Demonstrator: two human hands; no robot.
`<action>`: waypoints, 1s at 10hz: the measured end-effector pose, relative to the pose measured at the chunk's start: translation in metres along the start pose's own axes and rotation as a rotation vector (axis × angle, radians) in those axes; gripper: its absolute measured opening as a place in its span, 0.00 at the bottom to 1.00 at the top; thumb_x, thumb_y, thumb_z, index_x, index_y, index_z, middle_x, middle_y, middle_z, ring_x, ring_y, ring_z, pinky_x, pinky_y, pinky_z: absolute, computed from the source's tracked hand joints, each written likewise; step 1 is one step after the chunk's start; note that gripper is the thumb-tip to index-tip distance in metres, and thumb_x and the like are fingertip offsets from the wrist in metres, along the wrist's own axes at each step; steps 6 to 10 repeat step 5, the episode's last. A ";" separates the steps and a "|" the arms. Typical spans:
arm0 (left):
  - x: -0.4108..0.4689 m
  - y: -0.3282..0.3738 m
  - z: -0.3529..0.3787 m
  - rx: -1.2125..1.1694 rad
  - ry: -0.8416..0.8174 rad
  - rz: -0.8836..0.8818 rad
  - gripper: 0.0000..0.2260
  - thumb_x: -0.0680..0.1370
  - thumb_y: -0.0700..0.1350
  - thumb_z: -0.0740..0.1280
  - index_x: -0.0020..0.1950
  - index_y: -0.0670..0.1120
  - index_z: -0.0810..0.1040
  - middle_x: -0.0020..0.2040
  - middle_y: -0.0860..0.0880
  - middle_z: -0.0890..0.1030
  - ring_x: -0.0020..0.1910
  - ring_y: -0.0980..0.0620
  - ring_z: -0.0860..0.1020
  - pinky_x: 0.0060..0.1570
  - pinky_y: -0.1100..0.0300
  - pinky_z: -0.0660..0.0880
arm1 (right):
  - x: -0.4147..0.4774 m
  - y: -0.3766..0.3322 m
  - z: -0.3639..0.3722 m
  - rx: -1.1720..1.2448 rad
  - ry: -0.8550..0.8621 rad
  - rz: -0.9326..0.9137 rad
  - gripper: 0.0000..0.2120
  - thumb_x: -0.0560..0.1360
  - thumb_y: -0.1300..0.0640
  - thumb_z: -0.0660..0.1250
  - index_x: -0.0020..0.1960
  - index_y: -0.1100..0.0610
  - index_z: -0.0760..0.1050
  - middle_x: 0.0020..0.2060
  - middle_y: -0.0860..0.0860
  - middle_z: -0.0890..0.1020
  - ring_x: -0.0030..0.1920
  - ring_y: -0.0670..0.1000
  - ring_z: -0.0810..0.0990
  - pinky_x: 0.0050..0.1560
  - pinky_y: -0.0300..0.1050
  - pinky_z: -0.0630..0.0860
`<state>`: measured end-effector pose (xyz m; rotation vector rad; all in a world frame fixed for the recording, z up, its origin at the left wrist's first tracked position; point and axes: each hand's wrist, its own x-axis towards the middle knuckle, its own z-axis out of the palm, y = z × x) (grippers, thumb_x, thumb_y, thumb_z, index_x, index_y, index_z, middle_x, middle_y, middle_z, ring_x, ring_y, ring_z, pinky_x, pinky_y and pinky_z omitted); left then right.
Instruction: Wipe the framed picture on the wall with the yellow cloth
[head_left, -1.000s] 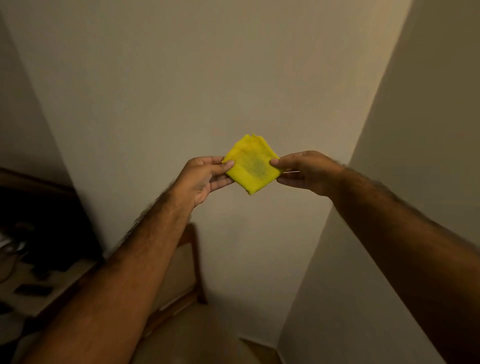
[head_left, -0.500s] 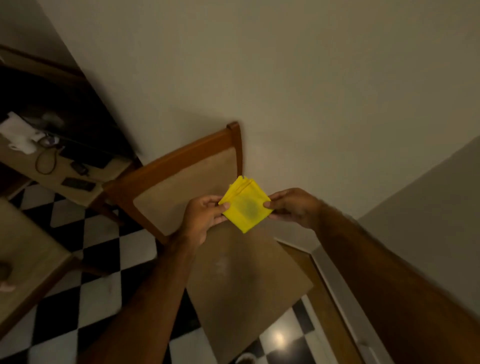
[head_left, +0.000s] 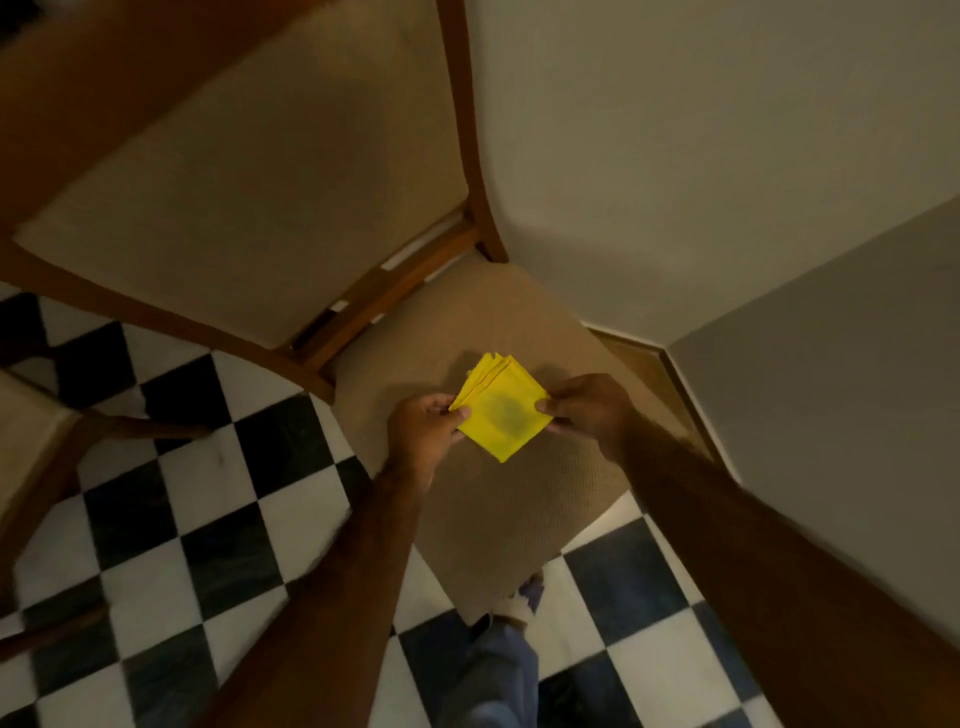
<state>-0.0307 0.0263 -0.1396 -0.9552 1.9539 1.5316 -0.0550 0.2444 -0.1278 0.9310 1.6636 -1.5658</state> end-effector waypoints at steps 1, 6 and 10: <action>0.019 -0.024 0.009 0.109 0.025 0.022 0.14 0.77 0.37 0.73 0.61 0.34 0.81 0.56 0.33 0.84 0.53 0.38 0.85 0.56 0.42 0.83 | 0.023 0.024 0.003 -0.011 0.022 0.006 0.18 0.72 0.69 0.75 0.60 0.72 0.79 0.54 0.65 0.83 0.51 0.61 0.84 0.41 0.45 0.85; 0.016 -0.022 0.023 1.104 0.229 0.684 0.27 0.80 0.53 0.67 0.76 0.44 0.68 0.82 0.41 0.61 0.82 0.41 0.60 0.77 0.44 0.65 | 0.022 0.044 0.018 -1.280 0.410 -0.533 0.42 0.80 0.38 0.60 0.83 0.62 0.50 0.82 0.62 0.55 0.83 0.62 0.53 0.81 0.59 0.55; 0.016 -0.022 0.023 1.104 0.229 0.684 0.27 0.80 0.53 0.67 0.76 0.44 0.68 0.82 0.41 0.61 0.82 0.41 0.60 0.77 0.44 0.65 | 0.022 0.044 0.018 -1.280 0.410 -0.533 0.42 0.80 0.38 0.60 0.83 0.62 0.50 0.82 0.62 0.55 0.83 0.62 0.53 0.81 0.59 0.55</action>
